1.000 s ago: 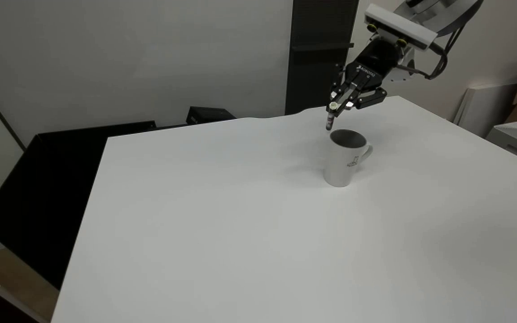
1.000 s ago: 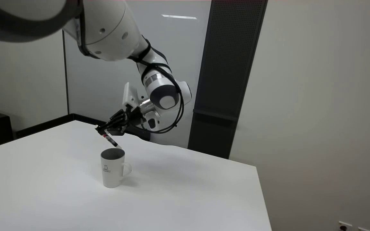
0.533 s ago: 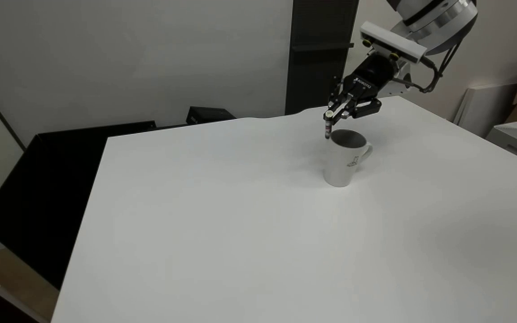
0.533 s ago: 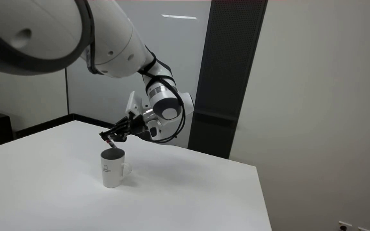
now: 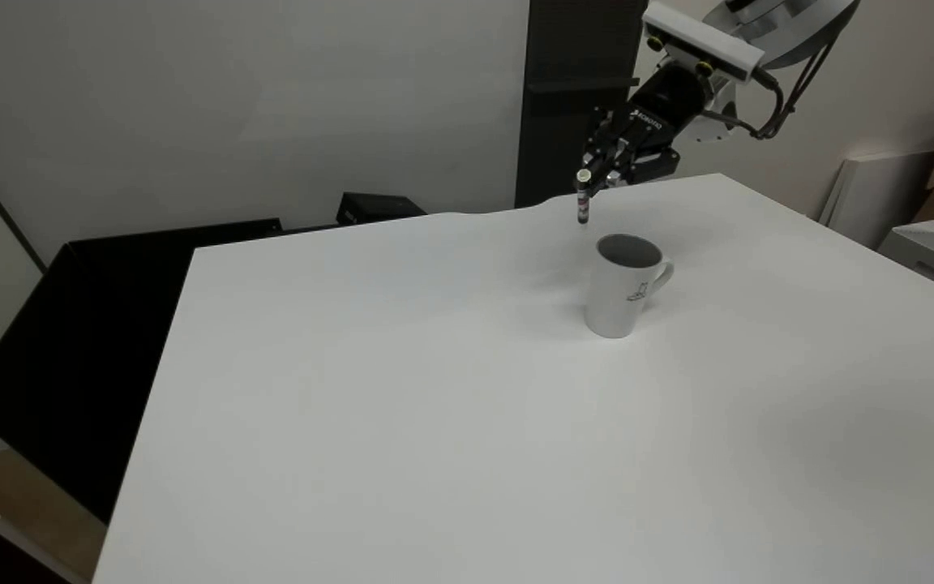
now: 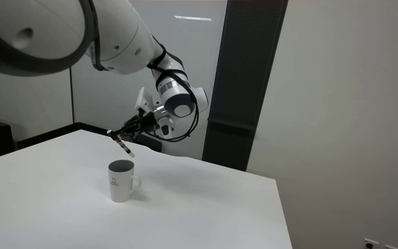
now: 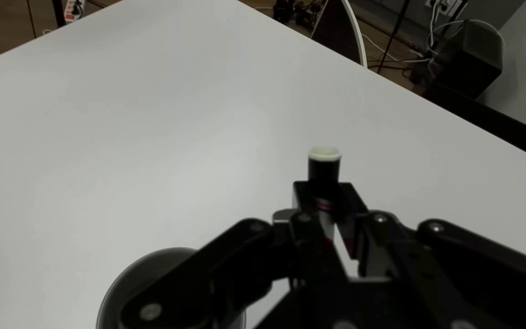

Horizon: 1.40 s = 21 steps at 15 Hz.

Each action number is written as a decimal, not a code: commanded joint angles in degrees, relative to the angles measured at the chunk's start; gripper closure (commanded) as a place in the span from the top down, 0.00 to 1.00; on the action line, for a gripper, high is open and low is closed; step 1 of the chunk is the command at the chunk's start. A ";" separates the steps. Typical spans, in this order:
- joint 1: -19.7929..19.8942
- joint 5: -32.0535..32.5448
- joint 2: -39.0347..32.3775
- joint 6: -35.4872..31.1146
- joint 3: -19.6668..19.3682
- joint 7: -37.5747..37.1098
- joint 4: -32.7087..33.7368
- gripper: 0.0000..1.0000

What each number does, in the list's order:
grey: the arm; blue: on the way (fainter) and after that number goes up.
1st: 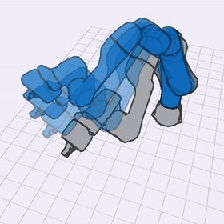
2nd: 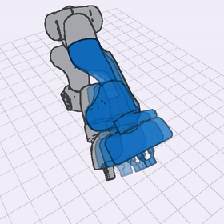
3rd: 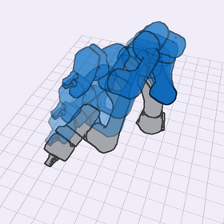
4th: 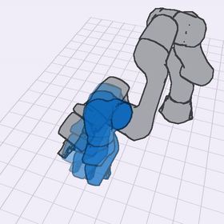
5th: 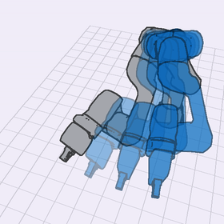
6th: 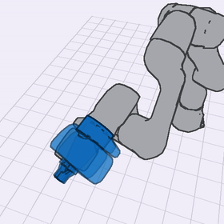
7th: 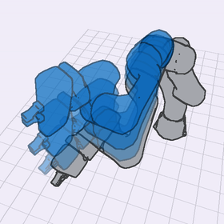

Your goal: Put the marker in the mug and then remove it and put it back on the table

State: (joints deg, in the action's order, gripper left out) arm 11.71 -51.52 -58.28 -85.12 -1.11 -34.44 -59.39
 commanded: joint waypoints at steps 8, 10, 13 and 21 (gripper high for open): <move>0.29 -0.20 8.08 3.01 -0.38 -2.73 -3.51 0.07; 0.38 -0.26 9.41 3.26 -0.66 -2.43 -5.03 0.07; 0.51 -0.48 11.36 3.13 -1.15 -1.92 -8.22 0.07; 0.07 -1.08 13.69 2.59 -2.59 -1.31 -15.85 0.07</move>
State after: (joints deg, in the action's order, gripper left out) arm 12.13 -51.59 -47.30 -82.31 -2.97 -35.19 -70.40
